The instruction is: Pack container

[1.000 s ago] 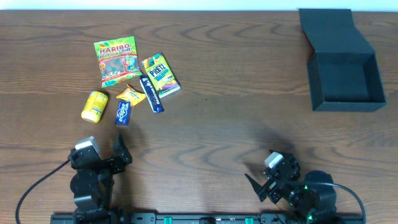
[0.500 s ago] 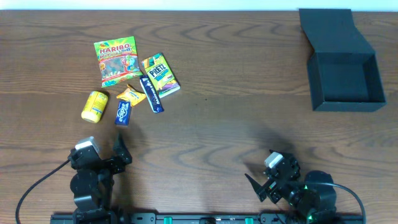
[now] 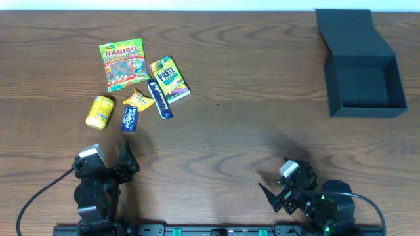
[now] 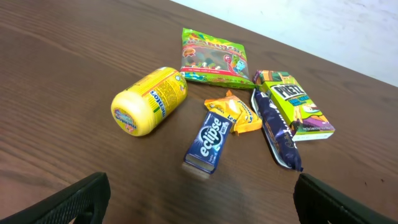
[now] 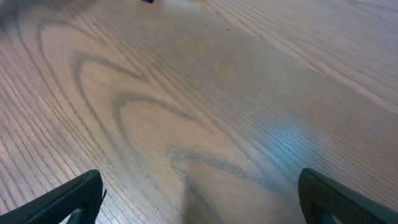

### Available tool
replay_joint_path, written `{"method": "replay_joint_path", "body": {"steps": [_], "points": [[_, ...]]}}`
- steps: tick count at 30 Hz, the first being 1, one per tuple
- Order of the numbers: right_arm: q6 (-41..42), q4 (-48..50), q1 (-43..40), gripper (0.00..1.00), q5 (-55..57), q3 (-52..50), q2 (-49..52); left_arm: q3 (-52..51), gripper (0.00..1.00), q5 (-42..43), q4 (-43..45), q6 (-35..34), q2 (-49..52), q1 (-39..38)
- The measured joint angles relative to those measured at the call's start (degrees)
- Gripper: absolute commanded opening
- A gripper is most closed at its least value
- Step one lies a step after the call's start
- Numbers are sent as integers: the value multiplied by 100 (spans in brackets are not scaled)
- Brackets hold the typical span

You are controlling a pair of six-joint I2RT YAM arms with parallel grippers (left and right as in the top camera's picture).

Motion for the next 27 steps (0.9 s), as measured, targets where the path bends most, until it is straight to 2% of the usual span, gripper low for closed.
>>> {"method": "replay_joint_path", "body": {"steps": [18,22,27], "points": [[101,129,0,99,-11,0,0,0,95,0,0,0,0,0],[837,686,0,99,-31,-2,0,0,95,-2,0,0,0,0],[2549,1486,0,99,-44,-4,-2,0,95,0,2,0,0,0]]}}
